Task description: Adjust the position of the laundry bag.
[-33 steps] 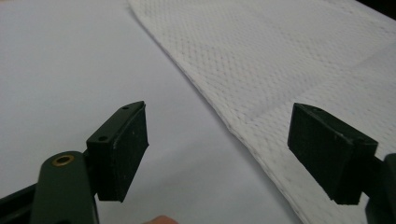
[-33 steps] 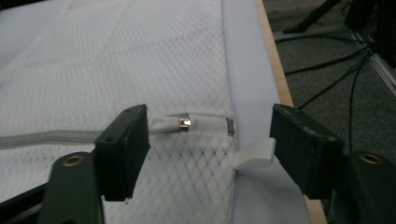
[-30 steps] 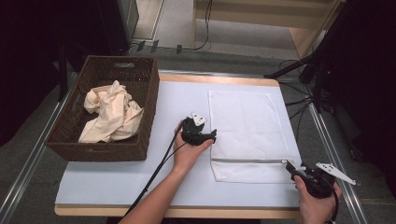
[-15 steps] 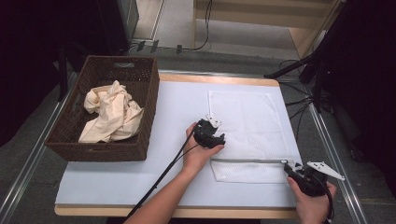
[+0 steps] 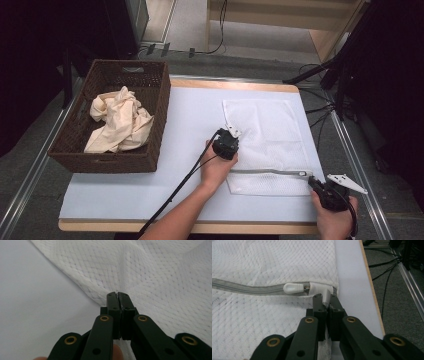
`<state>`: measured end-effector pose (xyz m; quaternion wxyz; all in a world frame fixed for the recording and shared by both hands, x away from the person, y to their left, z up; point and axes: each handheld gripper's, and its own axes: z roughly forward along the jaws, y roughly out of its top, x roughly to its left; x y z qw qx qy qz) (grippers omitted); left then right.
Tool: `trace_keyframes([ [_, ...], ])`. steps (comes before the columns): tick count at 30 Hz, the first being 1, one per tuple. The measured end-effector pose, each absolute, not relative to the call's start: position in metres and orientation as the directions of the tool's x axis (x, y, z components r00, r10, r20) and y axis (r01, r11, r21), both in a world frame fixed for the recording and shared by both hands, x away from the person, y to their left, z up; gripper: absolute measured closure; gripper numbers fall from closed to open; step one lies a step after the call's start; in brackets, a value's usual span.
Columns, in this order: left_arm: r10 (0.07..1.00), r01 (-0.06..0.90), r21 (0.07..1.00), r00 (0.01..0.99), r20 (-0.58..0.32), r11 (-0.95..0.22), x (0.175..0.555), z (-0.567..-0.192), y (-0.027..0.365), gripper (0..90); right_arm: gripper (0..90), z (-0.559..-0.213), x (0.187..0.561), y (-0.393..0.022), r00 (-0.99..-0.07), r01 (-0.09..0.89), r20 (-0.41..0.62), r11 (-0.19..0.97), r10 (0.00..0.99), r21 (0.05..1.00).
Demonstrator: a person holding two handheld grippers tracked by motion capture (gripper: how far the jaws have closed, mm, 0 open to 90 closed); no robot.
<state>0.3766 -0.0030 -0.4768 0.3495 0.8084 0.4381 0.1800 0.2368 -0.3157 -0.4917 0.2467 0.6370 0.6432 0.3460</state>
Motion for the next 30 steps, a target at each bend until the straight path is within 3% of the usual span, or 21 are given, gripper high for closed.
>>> trace_keyframes([
  [8,0.847,0.609,0.720,0.529,-0.057,-0.332,0.380,-0.475,0.012,90.0,90.0,-0.490,0.236,-0.309,-0.107,0.650,0.146,-0.042,0.983,0.759],
  [30,0.905,0.634,0.736,0.419,-0.069,-0.238,0.366,-0.470,0.092,90.0,89.7,-0.491,0.233,-0.255,-0.248,0.642,0.200,0.007,0.948,0.766],
])
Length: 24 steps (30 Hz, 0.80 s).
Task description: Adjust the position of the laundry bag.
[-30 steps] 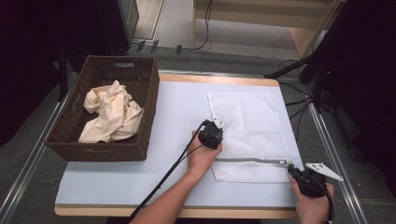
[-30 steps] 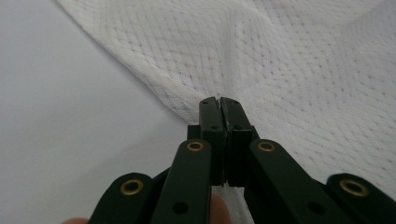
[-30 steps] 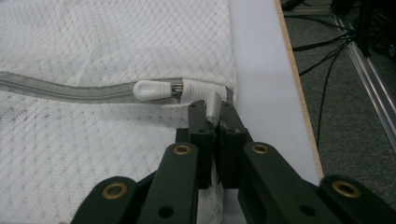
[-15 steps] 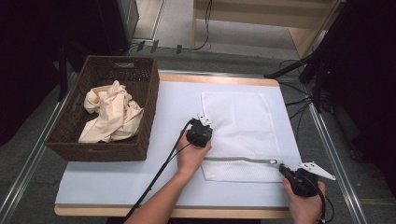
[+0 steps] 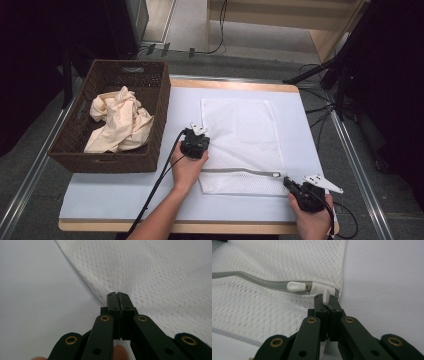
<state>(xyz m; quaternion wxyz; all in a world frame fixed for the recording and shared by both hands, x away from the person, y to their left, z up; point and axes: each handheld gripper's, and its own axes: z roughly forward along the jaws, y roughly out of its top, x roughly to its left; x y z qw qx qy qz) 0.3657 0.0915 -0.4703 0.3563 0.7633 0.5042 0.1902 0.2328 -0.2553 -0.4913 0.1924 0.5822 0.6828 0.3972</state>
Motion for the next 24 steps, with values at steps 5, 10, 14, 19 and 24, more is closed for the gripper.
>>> trace_keyframes([
  [5,0.919,0.639,0.737,0.388,-0.065,-0.218,0.362,-0.470,0.105,90.0,89.6,-0.491,0.229,-0.244,-0.279,0.639,0.204,0.023,0.939,0.769],
  [10,0.931,0.642,0.738,0.361,-0.053,-0.207,0.359,-0.469,0.115,90.0,89.6,-0.491,0.226,-0.232,-0.315,0.636,0.199,0.050,0.928,0.770],
  [14,0.939,0.647,0.737,0.340,-0.051,-0.194,0.358,-0.469,0.122,90.0,89.6,-0.490,0.225,-0.225,-0.328,0.638,0.206,0.056,0.922,0.768],
  [19,0.949,0.644,0.740,0.316,-0.024,-0.196,0.356,-0.469,0.126,90.0,89.6,-0.490,0.223,-0.216,-0.353,0.636,0.204,0.074,0.913,0.768],
  [24,0.952,0.642,0.743,0.305,-0.018,-0.191,0.354,-0.469,0.130,89.2,89.5,-0.490,0.221,-0.208,-0.367,0.635,0.195,0.092,0.910,0.767],
])
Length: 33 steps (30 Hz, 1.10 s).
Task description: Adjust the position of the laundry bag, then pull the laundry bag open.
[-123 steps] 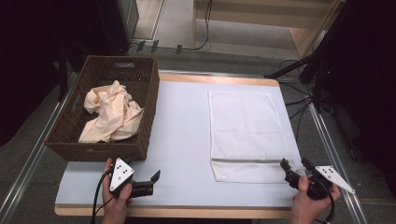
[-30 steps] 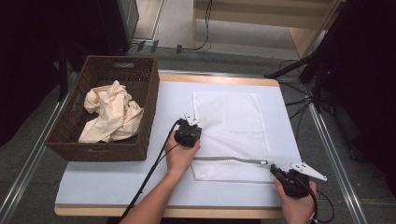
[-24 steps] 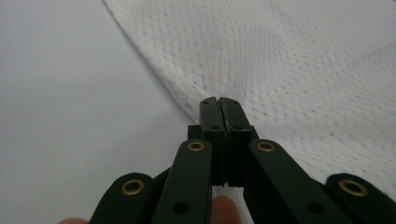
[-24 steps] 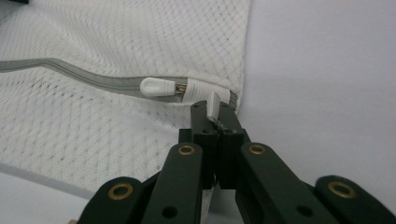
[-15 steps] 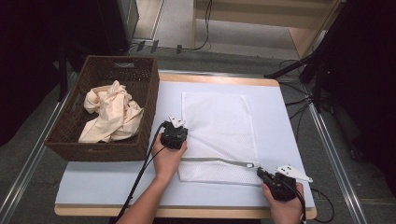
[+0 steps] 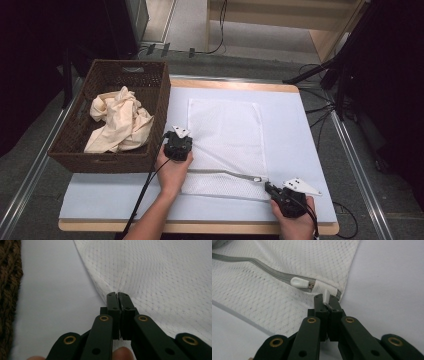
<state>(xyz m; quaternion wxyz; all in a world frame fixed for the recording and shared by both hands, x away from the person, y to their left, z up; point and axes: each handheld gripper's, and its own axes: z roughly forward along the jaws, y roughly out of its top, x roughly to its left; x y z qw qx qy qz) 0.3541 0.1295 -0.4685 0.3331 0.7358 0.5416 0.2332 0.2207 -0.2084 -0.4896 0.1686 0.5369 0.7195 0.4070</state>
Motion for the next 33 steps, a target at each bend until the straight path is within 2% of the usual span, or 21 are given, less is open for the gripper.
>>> trace_keyframes([
  [2,0.954,0.635,0.750,0.298,-0.015,-0.187,0.352,-0.467,0.131,84.6,87.8,-0.489,0.220,-0.209,-0.366,0.636,0.199,0.089,0.909,0.766],
  [3,0.954,0.621,0.765,0.299,-0.028,-0.172,0.350,-0.464,0.132,78.6,84.1,-0.489,0.220,-0.211,-0.365,0.632,0.198,0.086,0.910,0.770],
  [4,0.954,0.612,0.774,0.298,-0.034,-0.164,0.349,-0.463,0.132,70.5,77.6,-0.488,0.220,-0.213,-0.358,0.632,0.204,0.076,0.911,0.771],
  [6,0.948,0.587,0.793,0.315,-0.040,-0.161,0.344,-0.456,0.133,60.7,60.5,-0.488,0.220,-0.216,-0.349,0.634,0.214,0.062,0.912,0.771],
  [7,0.936,0.569,0.808,0.345,-0.068,-0.151,0.340,-0.452,0.132,57.7,52.5,-0.488,0.221,-0.217,-0.340,0.644,0.225,0.052,0.913,0.763],
  [9,0.923,0.544,0.822,0.378,-0.065,-0.165,0.332,-0.446,0.127,53.0,42.8,-0.488,0.224,-0.220,-0.341,0.655,0.243,0.044,0.908,0.755],
  [13,0.869,0.507,0.841,0.485,-0.096,-0.189,0.315,-0.439,0.112,49.7,34.3,-0.487,0.227,-0.220,-0.344,0.646,0.249,0.037,0.905,0.762],
  [16,0.811,0.483,0.845,0.575,-0.108,-0.230,0.301,-0.439,0.096,49.2,32.5,-0.487,0.227,-0.220,-0.345,0.649,0.253,0.035,0.904,0.760],
  [19,0.762,0.466,0.843,0.638,-0.109,-0.270,0.288,-0.444,0.079,49.8,34.4,-0.487,0.227,-0.221,-0.356,0.650,0.268,0.031,0.895,0.759],
  [21,0.742,0.465,0.838,0.661,-0.114,-0.286,0.282,-0.448,0.069,50.6,41.3,-0.488,0.227,-0.220,-0.375,0.644,0.268,0.041,0.887,0.764],
  [26,0.691,0.472,0.823,0.709,-0.141,-0.316,0.271,-0.459,0.051,58.1,51.3,-0.491,0.229,-0.220,-0.406,0.647,0.303,0.037,0.862,0.761],
  [33,0.624,0.473,0.805,0.763,-0.170,-0.358,0.264,-0.465,0.023,66.1,53.5,-0.491,0.229,-0.221,-0.408,0.647,0.298,0.044,0.863,0.761],
])
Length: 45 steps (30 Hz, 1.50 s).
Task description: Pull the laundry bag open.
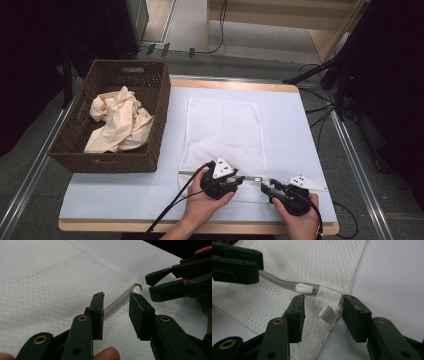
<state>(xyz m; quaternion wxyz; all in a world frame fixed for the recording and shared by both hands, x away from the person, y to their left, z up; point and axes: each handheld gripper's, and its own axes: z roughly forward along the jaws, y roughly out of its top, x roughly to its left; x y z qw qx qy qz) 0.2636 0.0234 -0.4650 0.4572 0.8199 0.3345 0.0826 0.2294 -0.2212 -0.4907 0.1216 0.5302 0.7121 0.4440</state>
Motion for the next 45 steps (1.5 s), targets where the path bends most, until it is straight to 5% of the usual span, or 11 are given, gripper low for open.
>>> trace_keyframes([
  [13,0.586,0.514,0.743,0.784,-0.204,-0.428,0.272,-0.480,-0.006,68.6,51.6,-0.494,0.233,-0.227,-0.401,0.641,0.291,0.039,0.869,0.767],
  [21,0.566,0.511,0.738,0.796,-0.213,-0.441,0.273,-0.481,-0.006,68.7,80.8,-0.490,0.230,-0.217,-0.408,0.625,0.127,0.175,0.904,0.761],
  [25,0.561,0.511,0.734,0.799,-0.216,-0.446,0.272,-0.481,-0.008,69.9,89.0,-0.490,0.234,-0.221,-0.416,0.637,0.174,0.150,0.893,0.756],
  [30,0.553,0.514,0.738,0.801,-0.231,-0.437,0.273,-0.481,-0.010,70.5,89.9,-0.490,0.236,-0.224,-0.423,0.619,0.221,0.102,0.879,0.778],
  [45,0.536,0.550,0.754,0.783,-0.315,-0.361,0.276,-0.473,-0.007,79.5,89.9,-0.484,0.227,-0.221,-0.459,0.543,0.158,0.135,0.874,0.829],
])
